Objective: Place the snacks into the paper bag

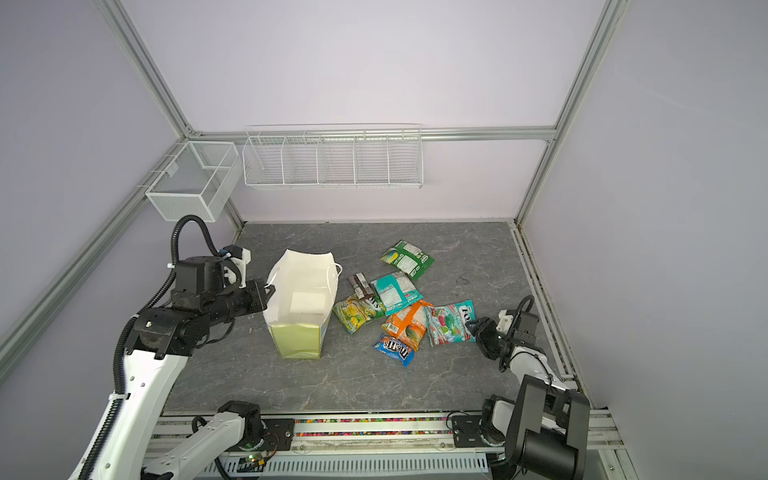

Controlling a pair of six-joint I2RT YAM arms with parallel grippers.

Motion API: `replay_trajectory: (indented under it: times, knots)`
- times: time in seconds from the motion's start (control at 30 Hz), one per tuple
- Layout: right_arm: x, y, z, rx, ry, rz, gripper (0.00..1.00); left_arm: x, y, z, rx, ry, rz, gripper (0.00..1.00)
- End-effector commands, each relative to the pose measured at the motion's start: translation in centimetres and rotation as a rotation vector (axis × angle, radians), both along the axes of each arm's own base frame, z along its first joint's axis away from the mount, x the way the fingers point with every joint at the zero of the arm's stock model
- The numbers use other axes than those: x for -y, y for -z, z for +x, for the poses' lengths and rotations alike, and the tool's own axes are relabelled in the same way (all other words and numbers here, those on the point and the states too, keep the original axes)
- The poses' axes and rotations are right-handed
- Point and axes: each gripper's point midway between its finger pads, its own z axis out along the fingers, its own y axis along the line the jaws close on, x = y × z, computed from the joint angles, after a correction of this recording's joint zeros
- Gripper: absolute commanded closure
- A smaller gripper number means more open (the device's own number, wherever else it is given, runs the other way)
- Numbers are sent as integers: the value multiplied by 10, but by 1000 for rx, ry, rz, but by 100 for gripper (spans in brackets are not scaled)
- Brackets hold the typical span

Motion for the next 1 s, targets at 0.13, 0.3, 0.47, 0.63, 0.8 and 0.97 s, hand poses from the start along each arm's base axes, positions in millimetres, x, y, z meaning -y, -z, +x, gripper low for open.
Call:
replay_trajectory:
  times: [0.13, 0.3, 0.47, 0.63, 0.8, 0.97]
  knots:
    - [-3, 27, -30, -152, 25, 5, 62, 1, 3, -3, -4, 1, -10, 100]
    - [-4, 25, -29, -141, 15, 5, 73, 1, 4, -3, -3, -1, -8, 100]
    - [-5, 20, -28, -121, 2, -3, 83, 1, 5, -2, -5, -4, -13, 100]
    - [-4, 6, -26, -79, -20, -38, 94, 0, 5, -2, -5, -8, -14, 100]
    - [-5, -12, -24, -32, -47, -71, 94, 1, 6, -2, -7, -9, -24, 100]
    - [-8, -28, -24, 19, -66, -95, 94, 1, 7, -2, -8, -10, -24, 100]
